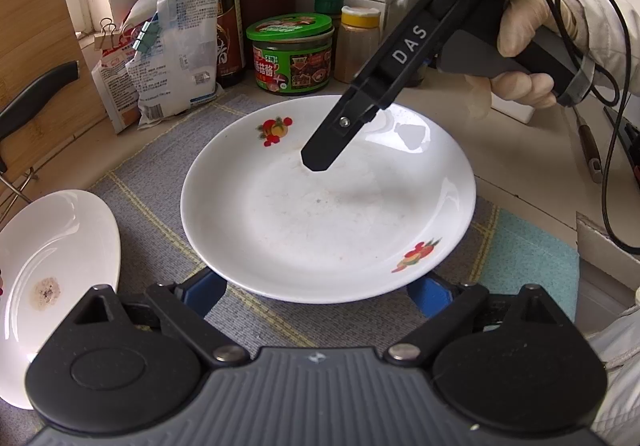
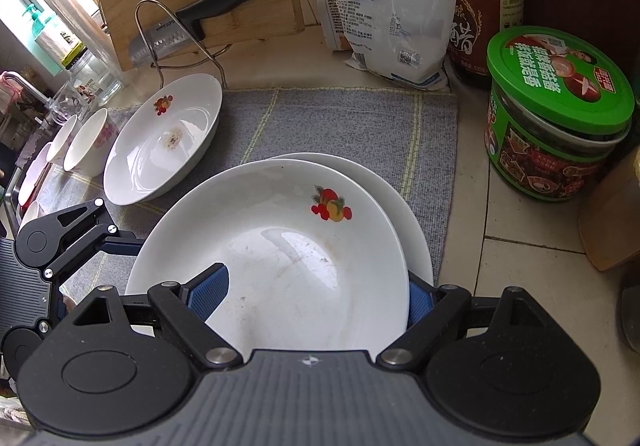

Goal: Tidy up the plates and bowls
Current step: 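Carry the deep plate with the right gripper and lower it onto another plate, then open the right gripper to release the deep plate on the stack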

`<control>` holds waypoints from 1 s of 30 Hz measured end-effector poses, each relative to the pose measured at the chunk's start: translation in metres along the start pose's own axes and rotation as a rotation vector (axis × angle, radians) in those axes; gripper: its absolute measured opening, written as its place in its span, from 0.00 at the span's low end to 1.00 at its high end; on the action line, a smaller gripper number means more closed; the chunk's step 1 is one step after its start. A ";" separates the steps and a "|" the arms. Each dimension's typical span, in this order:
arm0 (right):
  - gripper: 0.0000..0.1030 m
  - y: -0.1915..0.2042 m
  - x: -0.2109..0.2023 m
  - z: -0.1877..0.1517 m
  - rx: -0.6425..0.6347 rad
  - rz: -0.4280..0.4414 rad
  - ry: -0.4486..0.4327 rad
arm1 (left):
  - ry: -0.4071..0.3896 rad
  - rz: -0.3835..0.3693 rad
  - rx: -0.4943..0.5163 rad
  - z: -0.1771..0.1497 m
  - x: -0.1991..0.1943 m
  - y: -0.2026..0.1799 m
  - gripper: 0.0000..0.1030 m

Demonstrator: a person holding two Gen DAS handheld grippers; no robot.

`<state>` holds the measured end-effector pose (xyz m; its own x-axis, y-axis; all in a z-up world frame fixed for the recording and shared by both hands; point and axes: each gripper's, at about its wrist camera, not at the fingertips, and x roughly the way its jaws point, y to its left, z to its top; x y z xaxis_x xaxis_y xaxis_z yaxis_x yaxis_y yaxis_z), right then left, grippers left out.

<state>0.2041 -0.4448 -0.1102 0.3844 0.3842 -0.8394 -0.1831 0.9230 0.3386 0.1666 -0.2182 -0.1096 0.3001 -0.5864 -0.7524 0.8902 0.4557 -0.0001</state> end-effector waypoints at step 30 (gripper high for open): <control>1.00 0.009 -0.009 0.001 0.022 -0.071 -0.017 | 0.005 0.000 -0.011 -0.002 0.003 0.000 0.97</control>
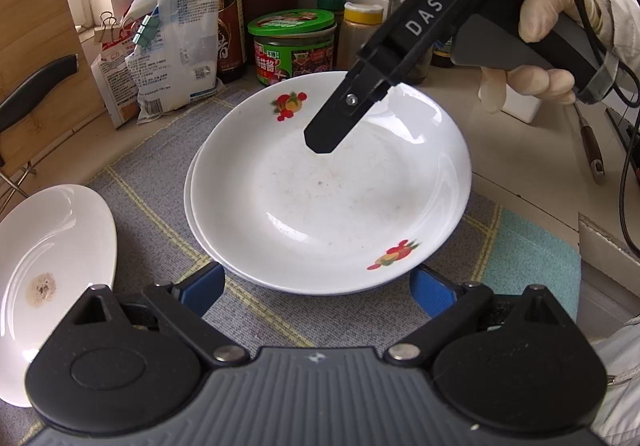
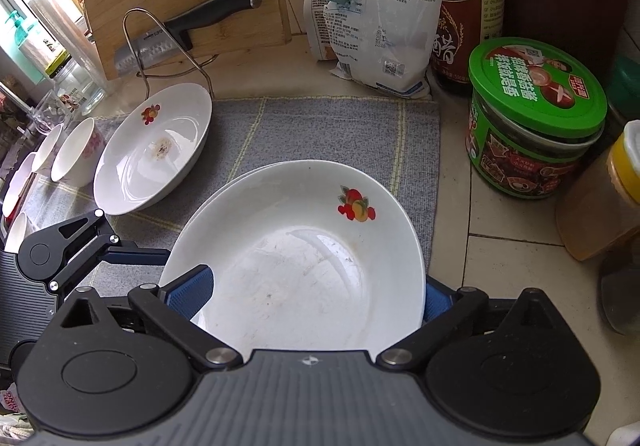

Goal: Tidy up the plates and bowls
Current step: 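Open the right gripper to release the deep plate on the stack, then move the right gripper to the stained flower-print plate by the knife rack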

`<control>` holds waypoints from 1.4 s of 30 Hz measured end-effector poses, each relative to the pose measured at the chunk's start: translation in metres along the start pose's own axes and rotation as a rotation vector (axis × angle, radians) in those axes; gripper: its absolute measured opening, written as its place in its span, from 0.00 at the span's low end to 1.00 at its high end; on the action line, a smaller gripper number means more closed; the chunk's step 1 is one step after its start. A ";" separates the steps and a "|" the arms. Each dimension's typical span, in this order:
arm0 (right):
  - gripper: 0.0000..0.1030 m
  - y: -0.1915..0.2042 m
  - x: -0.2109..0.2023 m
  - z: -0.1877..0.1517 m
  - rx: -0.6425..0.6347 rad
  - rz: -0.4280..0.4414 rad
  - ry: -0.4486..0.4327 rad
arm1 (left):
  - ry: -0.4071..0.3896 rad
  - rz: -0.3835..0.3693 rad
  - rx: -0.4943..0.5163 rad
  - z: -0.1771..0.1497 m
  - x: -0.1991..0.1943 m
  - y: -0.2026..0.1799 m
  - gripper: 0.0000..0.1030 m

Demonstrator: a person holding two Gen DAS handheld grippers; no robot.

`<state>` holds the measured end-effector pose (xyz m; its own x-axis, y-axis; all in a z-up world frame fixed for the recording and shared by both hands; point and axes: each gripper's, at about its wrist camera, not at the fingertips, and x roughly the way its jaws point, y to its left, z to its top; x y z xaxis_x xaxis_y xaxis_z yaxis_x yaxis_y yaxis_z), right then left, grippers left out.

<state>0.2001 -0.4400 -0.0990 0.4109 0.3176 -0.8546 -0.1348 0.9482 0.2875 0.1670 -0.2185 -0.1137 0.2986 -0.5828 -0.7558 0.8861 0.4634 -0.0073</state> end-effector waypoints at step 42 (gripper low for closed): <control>1.00 0.078 -0.034 -0.023 -0.322 -0.324 -0.167 | -0.135 0.144 -0.103 -0.012 -0.046 -0.002 0.95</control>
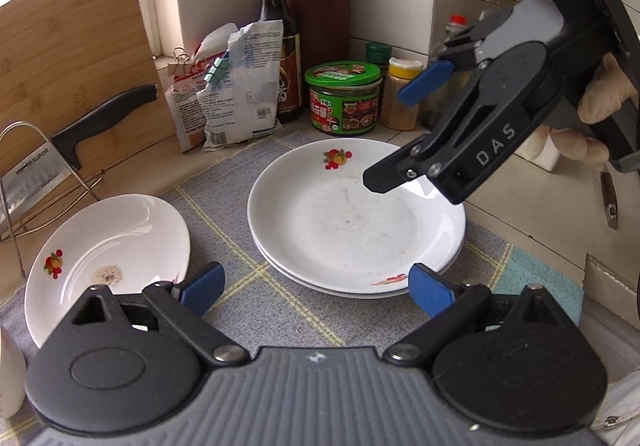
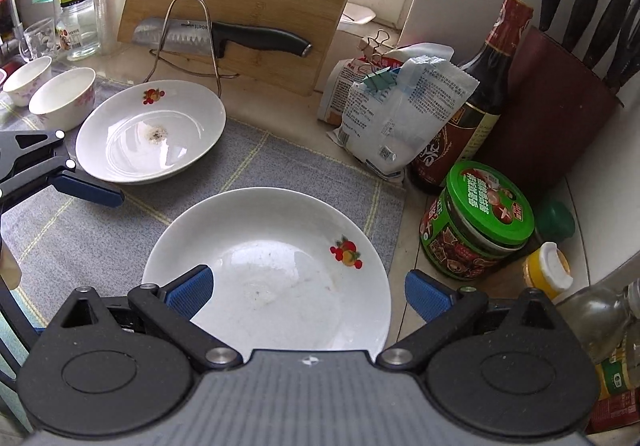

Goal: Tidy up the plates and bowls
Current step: 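Move the right gripper to the stained flower-print plate by the knife rack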

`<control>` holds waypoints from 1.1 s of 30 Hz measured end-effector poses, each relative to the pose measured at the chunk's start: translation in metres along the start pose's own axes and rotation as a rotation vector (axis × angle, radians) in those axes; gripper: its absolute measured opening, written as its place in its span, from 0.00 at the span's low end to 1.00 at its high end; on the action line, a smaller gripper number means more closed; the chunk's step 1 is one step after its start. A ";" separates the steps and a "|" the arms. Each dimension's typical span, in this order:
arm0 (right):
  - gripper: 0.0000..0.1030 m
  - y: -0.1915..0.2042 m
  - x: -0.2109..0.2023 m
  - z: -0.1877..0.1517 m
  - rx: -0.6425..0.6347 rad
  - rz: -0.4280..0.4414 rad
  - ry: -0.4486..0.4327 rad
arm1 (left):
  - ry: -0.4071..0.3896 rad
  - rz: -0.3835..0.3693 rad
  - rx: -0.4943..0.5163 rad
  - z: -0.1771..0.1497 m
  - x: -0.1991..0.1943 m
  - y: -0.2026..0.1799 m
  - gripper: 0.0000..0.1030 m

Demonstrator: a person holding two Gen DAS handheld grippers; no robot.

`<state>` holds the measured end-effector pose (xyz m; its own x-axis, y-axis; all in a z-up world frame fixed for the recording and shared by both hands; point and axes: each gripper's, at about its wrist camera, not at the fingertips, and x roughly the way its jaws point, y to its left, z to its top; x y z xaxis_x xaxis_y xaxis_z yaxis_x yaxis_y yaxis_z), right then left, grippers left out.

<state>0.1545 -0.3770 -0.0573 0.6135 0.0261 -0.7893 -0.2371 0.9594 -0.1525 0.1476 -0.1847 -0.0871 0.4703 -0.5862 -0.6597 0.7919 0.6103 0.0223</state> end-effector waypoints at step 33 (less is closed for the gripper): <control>1.00 0.073 0.011 0.010 -0.036 0.279 -0.147 | 0.067 0.462 -0.348 -0.061 -0.037 0.048 0.95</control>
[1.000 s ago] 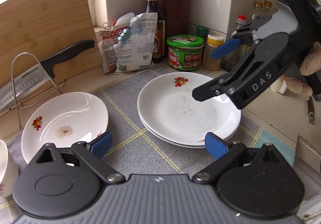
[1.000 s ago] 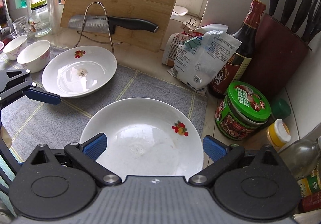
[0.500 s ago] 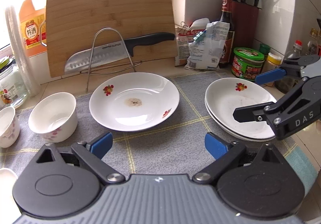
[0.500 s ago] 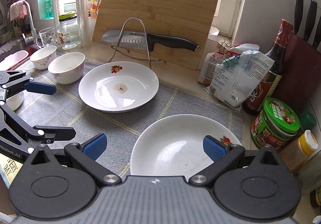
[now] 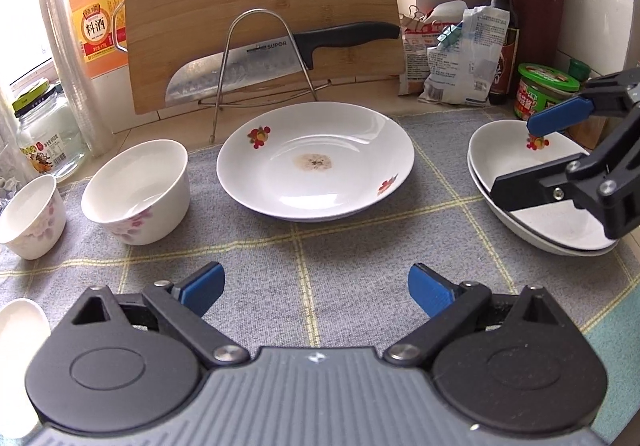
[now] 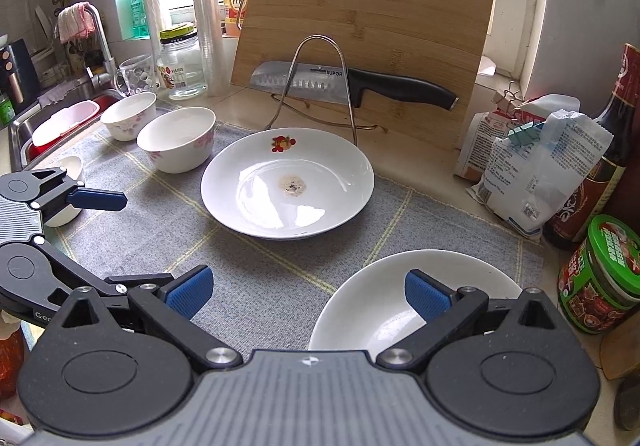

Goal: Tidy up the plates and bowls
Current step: 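Move the right gripper to the stained flower-print plate by the knife rack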

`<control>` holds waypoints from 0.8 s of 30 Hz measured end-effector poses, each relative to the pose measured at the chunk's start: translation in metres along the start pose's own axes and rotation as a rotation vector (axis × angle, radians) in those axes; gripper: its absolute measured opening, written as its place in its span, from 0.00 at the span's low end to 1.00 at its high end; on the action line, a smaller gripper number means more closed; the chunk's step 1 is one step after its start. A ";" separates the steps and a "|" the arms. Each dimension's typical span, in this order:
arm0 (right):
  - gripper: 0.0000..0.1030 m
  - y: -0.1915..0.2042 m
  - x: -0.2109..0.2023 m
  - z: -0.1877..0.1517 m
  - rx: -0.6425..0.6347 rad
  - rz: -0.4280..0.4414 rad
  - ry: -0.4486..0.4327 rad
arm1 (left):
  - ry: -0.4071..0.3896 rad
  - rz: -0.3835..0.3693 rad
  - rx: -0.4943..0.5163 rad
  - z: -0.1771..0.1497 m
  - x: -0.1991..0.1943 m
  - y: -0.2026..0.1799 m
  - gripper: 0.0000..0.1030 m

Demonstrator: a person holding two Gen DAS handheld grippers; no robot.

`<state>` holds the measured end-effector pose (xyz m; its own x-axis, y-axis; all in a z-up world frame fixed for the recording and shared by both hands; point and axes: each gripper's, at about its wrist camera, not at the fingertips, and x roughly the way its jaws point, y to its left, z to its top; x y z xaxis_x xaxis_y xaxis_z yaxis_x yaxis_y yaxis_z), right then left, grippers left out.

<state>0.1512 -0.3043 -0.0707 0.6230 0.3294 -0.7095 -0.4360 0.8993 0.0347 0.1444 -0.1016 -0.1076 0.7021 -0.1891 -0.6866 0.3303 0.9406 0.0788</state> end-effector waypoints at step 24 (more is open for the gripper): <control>1.00 -0.027 0.095 0.066 0.030 0.082 0.196 | -0.002 -0.097 -0.011 0.008 0.071 0.020 0.99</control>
<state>0.2652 -0.2785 -0.0932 0.4464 0.3420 -0.8269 -0.4584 0.8810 0.1170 0.2064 -0.0988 -0.1489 0.6685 -0.2803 -0.6889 0.3898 0.9209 0.0036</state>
